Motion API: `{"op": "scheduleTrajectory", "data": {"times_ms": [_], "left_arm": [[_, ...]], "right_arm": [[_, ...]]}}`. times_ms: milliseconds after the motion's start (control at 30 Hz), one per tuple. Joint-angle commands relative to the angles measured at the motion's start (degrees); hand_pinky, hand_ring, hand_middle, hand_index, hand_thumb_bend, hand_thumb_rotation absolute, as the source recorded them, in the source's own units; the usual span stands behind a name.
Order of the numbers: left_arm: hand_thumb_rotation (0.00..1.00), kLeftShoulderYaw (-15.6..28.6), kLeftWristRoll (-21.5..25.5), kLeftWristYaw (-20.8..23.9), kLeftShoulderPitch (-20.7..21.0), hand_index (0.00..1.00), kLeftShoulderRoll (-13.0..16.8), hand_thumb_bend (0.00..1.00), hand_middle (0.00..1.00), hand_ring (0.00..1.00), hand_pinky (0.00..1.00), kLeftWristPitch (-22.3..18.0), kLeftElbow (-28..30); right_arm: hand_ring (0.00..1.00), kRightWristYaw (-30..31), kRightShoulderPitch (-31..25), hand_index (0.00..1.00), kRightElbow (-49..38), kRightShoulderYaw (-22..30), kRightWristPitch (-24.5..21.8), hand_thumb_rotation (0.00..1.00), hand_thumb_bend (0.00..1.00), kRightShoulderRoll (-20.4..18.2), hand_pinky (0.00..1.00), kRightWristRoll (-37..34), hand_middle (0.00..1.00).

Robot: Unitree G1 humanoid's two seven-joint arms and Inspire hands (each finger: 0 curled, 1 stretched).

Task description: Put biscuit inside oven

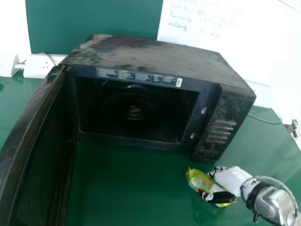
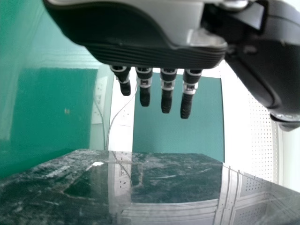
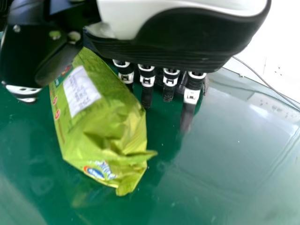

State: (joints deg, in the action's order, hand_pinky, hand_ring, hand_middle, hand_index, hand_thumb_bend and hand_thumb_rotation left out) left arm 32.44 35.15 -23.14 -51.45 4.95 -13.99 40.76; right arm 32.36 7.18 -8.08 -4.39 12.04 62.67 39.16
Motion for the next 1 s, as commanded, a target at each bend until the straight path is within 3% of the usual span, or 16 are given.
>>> {"op": "scheduleTrajectory", "data": {"times_ms": [0,67,167,333,633,800,967], "left_arm": [[1.0,-0.5,-0.1,0.4,-0.8,0.89,-0.3,1.0,0.89,0.84,0.87,0.1,1.2],[1.0,-0.4,-0.9,0.6,-0.4,0.89,-0.6,1.0,0.89,0.84,0.87,-0.2,1.0],[1.0,-0.3,-1.6,1.0,-0.5,0.89,-0.9,1.0,0.89,0.84,0.85,-0.3,1.1],[1.0,-0.5,-1.3,1.4,-0.6,0.9,-1.0,1.0,0.9,0.83,0.86,0.2,1.3],[1.0,-0.4,-1.0,1.1,-0.9,0.91,-0.9,1.0,0.91,0.84,0.88,0.3,1.4],[0.97,-0.4,-0.5,1.0,-0.9,0.91,-0.9,1.0,0.92,0.85,0.86,0.5,1.4],[0.97,-0.3,-0.3,0.4,-0.6,0.95,-0.7,1.0,0.95,0.88,0.88,0.2,1.0]], "right_arm": [[0.49,1.6,-2.8,0.56,0.7,-1.5,0.7,0.0,0.35,-0.7,0.41,-0.1,0.69],[0.26,1.2,-2.8,0.44,0.9,-1.4,0.9,0.0,0.33,-0.7,0.4,-0.2,0.44],[0.15,0.7,-2.8,0.34,1.0,-1.4,0.9,0.0,0.33,-0.7,0.39,-0.1,0.25],[0.17,-0.1,-3.1,0.32,1.0,-1.0,1.1,0.0,0.33,-0.6,0.39,-0.3,0.26],[0.22,0.1,-2.9,0.37,0.7,-0.5,0.5,0.0,0.33,-1.0,0.4,-1.6,0.35],[0.22,-2.7,-2.7,0.38,2.1,1.4,1.6,0.0,0.33,-2.7,0.39,-5.2,0.36],[0.17,-1.2,-2.7,0.36,1.2,4.5,1.2,0.0,0.33,-3.2,0.39,-11.8,0.32]]}}
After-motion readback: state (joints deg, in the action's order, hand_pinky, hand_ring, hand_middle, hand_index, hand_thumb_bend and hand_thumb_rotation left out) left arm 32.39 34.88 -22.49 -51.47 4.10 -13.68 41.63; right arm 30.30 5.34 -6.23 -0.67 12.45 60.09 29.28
